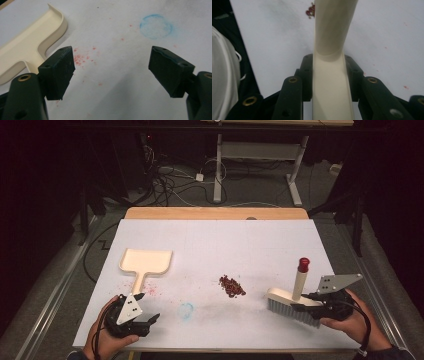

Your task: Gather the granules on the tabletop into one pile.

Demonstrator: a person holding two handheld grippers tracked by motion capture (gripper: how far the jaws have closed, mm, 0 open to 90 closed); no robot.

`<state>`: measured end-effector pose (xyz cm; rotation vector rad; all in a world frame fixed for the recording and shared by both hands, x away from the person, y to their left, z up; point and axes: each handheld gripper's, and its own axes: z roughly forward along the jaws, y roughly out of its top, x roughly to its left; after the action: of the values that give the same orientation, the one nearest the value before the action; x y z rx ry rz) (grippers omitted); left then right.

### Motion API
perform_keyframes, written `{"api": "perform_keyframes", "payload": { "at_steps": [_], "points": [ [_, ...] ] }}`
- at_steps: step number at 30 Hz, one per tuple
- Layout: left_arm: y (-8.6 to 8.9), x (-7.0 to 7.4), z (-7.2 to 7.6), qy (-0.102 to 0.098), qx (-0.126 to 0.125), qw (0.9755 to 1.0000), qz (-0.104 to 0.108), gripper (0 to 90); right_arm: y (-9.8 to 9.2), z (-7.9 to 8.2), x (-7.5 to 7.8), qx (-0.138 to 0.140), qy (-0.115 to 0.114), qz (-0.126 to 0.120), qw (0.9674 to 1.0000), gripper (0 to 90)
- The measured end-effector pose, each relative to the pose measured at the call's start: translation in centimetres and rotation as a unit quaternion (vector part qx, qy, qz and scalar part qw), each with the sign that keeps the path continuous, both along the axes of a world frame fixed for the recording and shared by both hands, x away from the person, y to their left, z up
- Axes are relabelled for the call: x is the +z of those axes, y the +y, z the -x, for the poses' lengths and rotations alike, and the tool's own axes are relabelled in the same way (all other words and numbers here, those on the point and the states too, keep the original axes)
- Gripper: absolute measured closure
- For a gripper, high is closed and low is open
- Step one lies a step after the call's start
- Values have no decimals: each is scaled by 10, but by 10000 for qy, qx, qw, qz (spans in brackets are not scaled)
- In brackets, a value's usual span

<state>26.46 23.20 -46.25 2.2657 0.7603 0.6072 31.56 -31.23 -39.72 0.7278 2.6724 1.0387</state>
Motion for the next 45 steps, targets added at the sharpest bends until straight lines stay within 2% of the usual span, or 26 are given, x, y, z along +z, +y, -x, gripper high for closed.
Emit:
{"api": "perform_keyframes", "payload": {
  "at_steps": [4, 5, 8, 9, 10, 11, 13, 16, 18, 21, 22, 23, 25, 26, 27, 28, 30, 31, 32, 33, 35, 37, 39, 40, 43, 45],
  "points": [
    [-3, -2, -1, -11, -74, 10000, -43, 201, -7, -17, 0, -118, -36, -88, 9999, 627],
    [-3, -3, -1, 53, -67, 10000, -21, 201, -9, -21, 2, -150, -76, -108, 9998, 615],
    [-4, -3, -2, 34, -100, 9999, -59, 201, -12, -36, 3, -392, -113, -149, 9991, 583],
    [-4, -4, -3, 44, -109, 9999, -61, 201, -12, -42, 2, -439, -73, -111, 9989, 571],
    [-4, -4, -3, 53, -118, 9999, -66, 201, -12, -56, -4, -436, 52, -106, 9990, 536],
    [-5, -4, -3, 62, -124, 9999, -71, 201, -12, -56, -4, -436, 52, -106, 9990, 536],
    [-5, -5, -3, 79, -146, 9998, -87, 201, -13, -71, -10, -530, 199, 9, 9984, 466],
    [-6, -6, -3, 108, -153, 9998, -95, 201, -15, -92, -20, -741, 530, 163, 9957, 399],
    [-6, -6, -4, 112, -153, 9998, -100, 201, -16, -102, -27, -819, 643, 200, 9944, 367],
    [-6, -7, -4, 179, -136, 9997, -96, 201, -19, -115, -37, -1203, 840, 298, 9887, 313],
    [-5, -7, -4, 136, -147, 9997, -115, 201, -20, -118, -39, -1442, 843, 333, 9854, 345],
    [-5, -7, -4, 135, -144, 9997, -123, 201, -23, -121, -40, -1711, 857, 244, 9812, 354],
    [-6, -8, -3, 200, -139, 9996, -107, 201, -30, -127, -39, -2240, 878, -35, 9706, 317],
    [-7, -8, -4, 208, -142, 9996, -117, 201, -32, -129, -39, -2431, 877, -133, 9659, 340],
    [-7, -8, -4, 210, -145, 9996, -128, 201, -32, -131, -41, -2607, 923, -128, 9609, 348],
    [-8, -8, -4, 209, -152, 9996, -135, 201, -30, -133, -44, -2737, 927, -99, 9573, 337],
    [-8, -8, -4, 220, -164, 9995, -143, 202, -26, -136, -48, -2866, 973, -189, 9529, 349],
    [-8, -9, -4, 225, -167, 9995, -152, 201, -23, -138, -50, -2895, 969, -190, 9521, 377],
    [-9, -9, -4, 231, -175, 9995, -157, 201, -19, -139, -51, -2900, 909, -82, 9527, 404],
    [-8, -9, -5, 190, -192, 9995, -179, 201, -13, -139, -52, -2903, 856, 40, 9531, 431],
    [-9, -9, -5, 231, -183, 9994, -177, 201, -3, -141, -54, -2984, 757, 288, 9510, 442],
    [-9, -9, -5, 241, -194, 9994, -185, 201, 7, -143, -55, -2948, 592, 578, 9520, 460],
    [-10, -10, -5, 243, -197, 9993, -197, 201, 15, -143, -55, -2937, 461, 814, 9513, 473],
    [-10, -10, -5, 245, -207, 9993, -197, 201, 17, -143, -55, -2963, 428, 838, 9504, 481],
    [-10, -10, -4, 241, -215, 9993, -198, 201, 19, -144, -56, -2912, 372, 820, 9524, 504],
    [-10, -10, -4, 241, -218, 9993, -192, 201, 19, -144, -56, -2936, 383, 776, 9520, 499]
  ]
}}
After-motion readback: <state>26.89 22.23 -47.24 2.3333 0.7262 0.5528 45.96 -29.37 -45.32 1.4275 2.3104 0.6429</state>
